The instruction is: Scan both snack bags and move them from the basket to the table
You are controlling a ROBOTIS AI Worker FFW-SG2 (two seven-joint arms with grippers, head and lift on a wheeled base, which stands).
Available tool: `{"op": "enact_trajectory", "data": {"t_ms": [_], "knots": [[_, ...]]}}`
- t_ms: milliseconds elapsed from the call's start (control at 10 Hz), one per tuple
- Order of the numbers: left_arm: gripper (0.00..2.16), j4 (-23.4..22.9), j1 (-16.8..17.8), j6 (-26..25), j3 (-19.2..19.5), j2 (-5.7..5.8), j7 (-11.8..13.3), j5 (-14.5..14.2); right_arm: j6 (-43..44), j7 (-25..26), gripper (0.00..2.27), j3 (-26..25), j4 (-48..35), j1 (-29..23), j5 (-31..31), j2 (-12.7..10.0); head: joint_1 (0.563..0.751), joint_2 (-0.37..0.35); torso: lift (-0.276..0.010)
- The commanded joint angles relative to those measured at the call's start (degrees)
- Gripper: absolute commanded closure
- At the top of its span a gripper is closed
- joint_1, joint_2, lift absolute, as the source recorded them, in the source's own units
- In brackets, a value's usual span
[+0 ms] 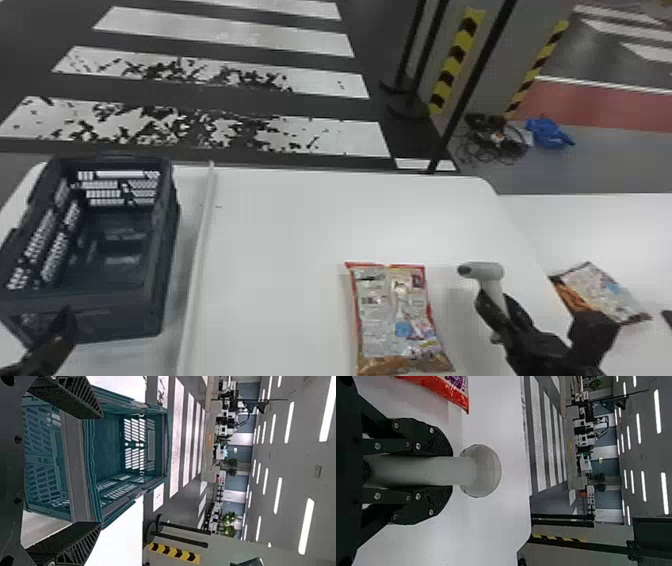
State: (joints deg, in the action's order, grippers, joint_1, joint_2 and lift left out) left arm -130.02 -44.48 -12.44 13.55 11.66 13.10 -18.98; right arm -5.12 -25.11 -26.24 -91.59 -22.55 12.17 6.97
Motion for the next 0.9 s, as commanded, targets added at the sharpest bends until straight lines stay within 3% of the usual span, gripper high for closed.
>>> {"op": "enact_trajectory", "data": {"t_ms": [0, 200, 500, 800], "knots": [[0.03, -0.2, 0.0, 0.0, 0.1, 0.03, 0.0, 0.0, -2.9, 0.2, 2.25, -1.4, -6.1, -2.9, 1.9, -2.0, 0.695, -0.223, -0.098], [0.03, -0.2, 0.0, 0.0, -0.5, -0.05, -0.1, 0.0, -4.9, 0.9, 2.25, -3.1, -15.1, -7.9, 4.5, -6.5, 0.695, -0.225, -0.098], [0.03, -0.8, 0.8, 0.0, -1.3, 0.21, -0.3, 0.0, -8.2, 1.7, 2.25, -4.1, -20.5, -12.3, 8.7, -7.0, 0.695, -0.237, -0.098], [0.03, 0.0, 1.8, 0.0, -2.1, 1.35, -0.7, -0.1, -14.4, 2.9, 2.25, -2.4, -26.7, -18.0, 11.6, -7.0, 0.695, -0.233, -0.098]]}}
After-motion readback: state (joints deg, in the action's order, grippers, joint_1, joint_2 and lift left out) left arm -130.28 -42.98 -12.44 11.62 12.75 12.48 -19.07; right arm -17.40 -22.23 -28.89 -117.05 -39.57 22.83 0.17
